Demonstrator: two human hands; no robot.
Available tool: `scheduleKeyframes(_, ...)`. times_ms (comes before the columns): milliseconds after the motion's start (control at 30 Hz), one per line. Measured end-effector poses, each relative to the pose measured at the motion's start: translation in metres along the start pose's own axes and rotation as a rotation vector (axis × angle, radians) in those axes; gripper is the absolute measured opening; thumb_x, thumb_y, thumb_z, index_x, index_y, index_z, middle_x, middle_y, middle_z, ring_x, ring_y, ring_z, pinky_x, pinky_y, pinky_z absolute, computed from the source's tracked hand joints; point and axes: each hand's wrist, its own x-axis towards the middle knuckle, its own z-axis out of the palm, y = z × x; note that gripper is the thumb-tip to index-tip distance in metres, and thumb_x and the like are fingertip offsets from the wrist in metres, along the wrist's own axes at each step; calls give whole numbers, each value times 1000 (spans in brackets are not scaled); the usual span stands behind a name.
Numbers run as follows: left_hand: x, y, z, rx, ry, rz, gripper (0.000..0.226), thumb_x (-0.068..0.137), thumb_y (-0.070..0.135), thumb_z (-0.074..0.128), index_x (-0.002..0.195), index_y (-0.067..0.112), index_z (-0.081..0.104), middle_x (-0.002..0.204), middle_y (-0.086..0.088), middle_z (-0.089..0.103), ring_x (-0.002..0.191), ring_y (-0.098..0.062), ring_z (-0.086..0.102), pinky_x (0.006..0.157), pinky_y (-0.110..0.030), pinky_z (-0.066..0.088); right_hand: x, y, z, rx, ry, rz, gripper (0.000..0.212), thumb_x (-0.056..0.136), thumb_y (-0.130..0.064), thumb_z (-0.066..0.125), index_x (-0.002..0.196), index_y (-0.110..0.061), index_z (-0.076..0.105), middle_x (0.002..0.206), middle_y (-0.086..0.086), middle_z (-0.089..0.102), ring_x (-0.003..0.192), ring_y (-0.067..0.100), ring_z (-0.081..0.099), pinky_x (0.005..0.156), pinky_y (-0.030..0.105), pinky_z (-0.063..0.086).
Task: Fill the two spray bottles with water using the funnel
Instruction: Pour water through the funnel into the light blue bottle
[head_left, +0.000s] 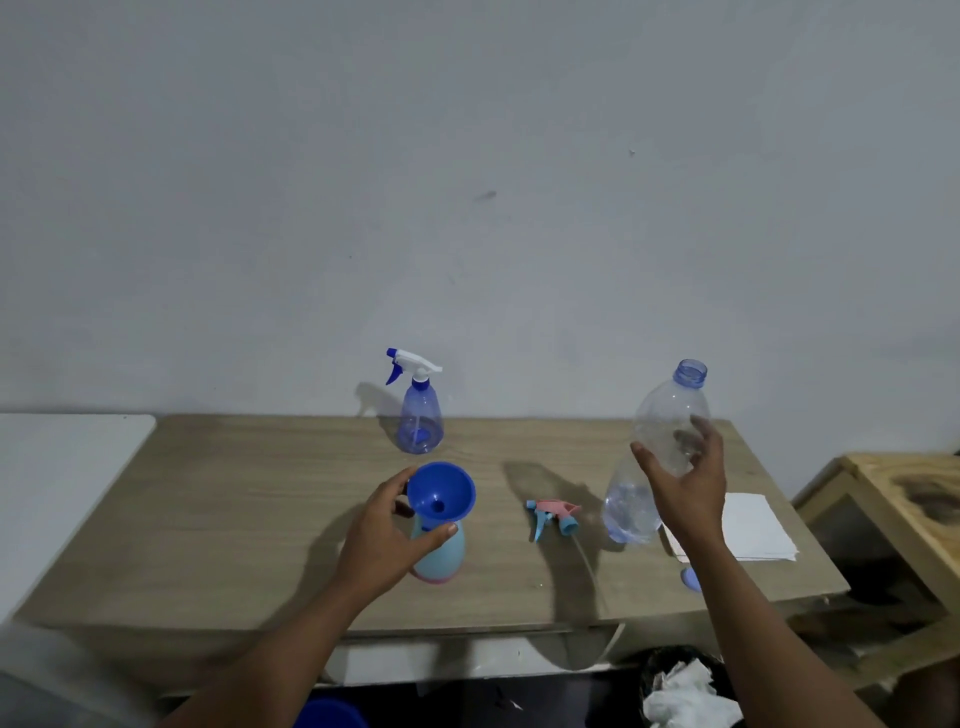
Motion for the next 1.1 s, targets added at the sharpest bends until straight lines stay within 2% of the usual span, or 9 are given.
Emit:
scheduleKeyframes(100, 0, -2, 1, -22, -2, -13, 78, 57, 49, 92, 123, 47, 52, 113, 21, 67, 96, -3, 65, 84, -35, 57, -3, -22, -4, -4, -71, -157, 80, 78, -27, 85, 143, -30, 39, 127, 0, 54, 113, 16, 55, 95, 26, 45)
scheduleKeyframes(233, -2, 2, 2, -33, 19, -4, 72, 64, 30, 93, 117, 50, 50, 108, 21, 69, 97, 1, 64, 84, -26, 53, -7, -53, 2, -74, -264, -333, 84, 76, -26, 85, 145, -30, 38, 113, 0, 57, 100, 13, 63, 89, 22, 50)
scheduleKeyframes(333, -3, 7, 2, -38, 31, 10, 70, 64, 26, 93, 113, 51, 50, 109, 21, 66, 96, 4, 63, 82, -22, 51, -16, -72, 12, -177, -491, -369, 90, 74, -38, 85, 148, -38, 33, 115, -7, 62, 94, 10, 65, 84, 26, 53)
scheduleKeyframes(467, -2, 9, 0, -37, 37, 15, 69, 63, 30, 93, 111, 52, 49, 110, 21, 66, 95, 4, 62, 82, -22, 51, -31, -89, 25, -503, -755, -403, 91, 71, -59, 75, 145, -54, 22, 108, -13, 65, 93, 8, 64, 86, 35, 55)
scheduleKeyframes(567, -1, 7, -2, -42, 35, 14, 71, 62, 33, 93, 115, 52, 50, 110, 20, 67, 97, -1, 63, 84, -25, 53, -38, -97, 34, -700, -889, -415, 93, 71, -62, 72, 146, -52, 19, 108, -12, 64, 98, 14, 64, 87, 36, 54)
scheduleKeyframes(733, 0, 7, -3, -27, 19, 15, 71, 61, 38, 93, 118, 47, 52, 111, 19, 67, 99, -2, 63, 88, -31, 55, -44, -103, 40, -856, -980, -428, 92, 72, -59, 71, 148, -48, 19, 113, -4, 66, 103, 23, 63, 86, 38, 53)
scheduleKeyframes(967, 0, 11, -4, -18, 20, 32, 68, 62, 34, 94, 109, 55, 49, 109, 23, 66, 97, 4, 62, 84, -18, 50, -43, -106, 47, -944, -1022, -416, 93, 69, -60, 71, 147, -45, 23, 114, -2, 68, 101, 25, 64, 85, 39, 53)
scheduleKeyframes(1100, 0, 11, -5, -8, 7, 38, 70, 61, 38, 93, 111, 55, 48, 109, 21, 67, 96, -1, 64, 84, -20, 51, -42, -108, 50, -944, -1033, -406, 93, 69, -59, 72, 147, -42, 26, 121, 0, 67, 104, 25, 63, 86, 39, 52)
